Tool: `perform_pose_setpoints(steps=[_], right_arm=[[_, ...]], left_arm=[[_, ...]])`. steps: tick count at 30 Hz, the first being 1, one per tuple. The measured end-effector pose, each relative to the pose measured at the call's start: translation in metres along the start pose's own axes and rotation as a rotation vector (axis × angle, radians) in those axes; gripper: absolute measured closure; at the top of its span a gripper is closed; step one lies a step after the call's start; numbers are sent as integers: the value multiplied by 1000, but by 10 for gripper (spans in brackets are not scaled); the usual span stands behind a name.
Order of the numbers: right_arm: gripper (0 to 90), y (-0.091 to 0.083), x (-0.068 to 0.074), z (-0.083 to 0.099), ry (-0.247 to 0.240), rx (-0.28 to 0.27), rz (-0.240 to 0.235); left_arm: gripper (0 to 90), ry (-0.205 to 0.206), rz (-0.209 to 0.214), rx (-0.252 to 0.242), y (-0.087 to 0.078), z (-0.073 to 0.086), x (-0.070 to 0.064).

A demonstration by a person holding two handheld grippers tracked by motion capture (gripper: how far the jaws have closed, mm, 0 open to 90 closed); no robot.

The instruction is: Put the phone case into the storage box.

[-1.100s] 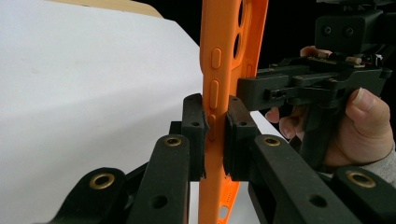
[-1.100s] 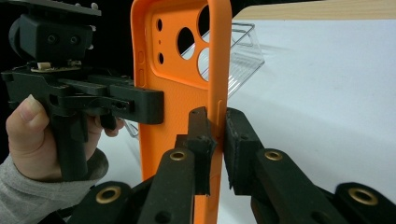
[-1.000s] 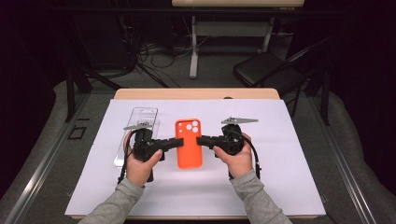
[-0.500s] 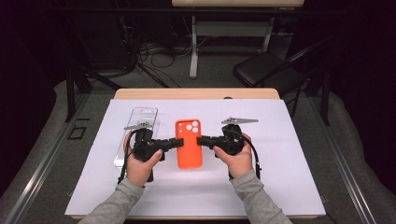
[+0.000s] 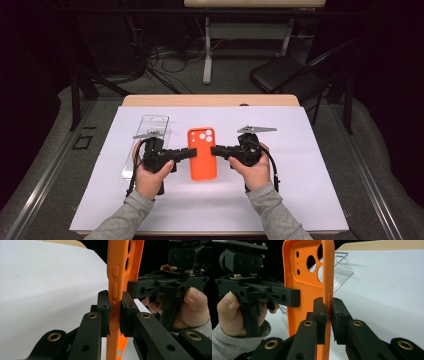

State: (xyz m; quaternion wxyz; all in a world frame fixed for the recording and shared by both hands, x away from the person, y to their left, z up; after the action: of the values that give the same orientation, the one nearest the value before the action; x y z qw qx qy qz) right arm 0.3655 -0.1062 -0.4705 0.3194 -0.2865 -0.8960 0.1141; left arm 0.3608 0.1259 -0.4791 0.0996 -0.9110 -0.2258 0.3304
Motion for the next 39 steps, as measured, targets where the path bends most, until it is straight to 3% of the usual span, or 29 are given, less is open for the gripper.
perform_pose_setpoints(steps=[18,26,39], right_arm=[[833,-1,0,0,3,-18,4],[833,-2,-2,0,2,-25,18],[833,-5,-8,0,-13,-35,74]], left_arm=[[797,-13,8,-4,1,-1,1],[752,-15,9,-19,-1,-2,2],[697,6,-20,-25,0,-3,6]])
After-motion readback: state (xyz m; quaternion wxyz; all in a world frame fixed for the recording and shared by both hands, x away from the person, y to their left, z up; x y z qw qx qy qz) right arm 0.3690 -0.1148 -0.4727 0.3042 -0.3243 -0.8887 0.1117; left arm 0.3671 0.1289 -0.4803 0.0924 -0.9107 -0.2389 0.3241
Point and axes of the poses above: each handheld gripper's, and its own axes: y roughly forward along the jaws, z roughly out of its underside, x roughly to its left, the point moved 3 cm from there along y, roughly forward along the jaws, and after that the axes turned 2 degrees about y, right-handed, at the moved point
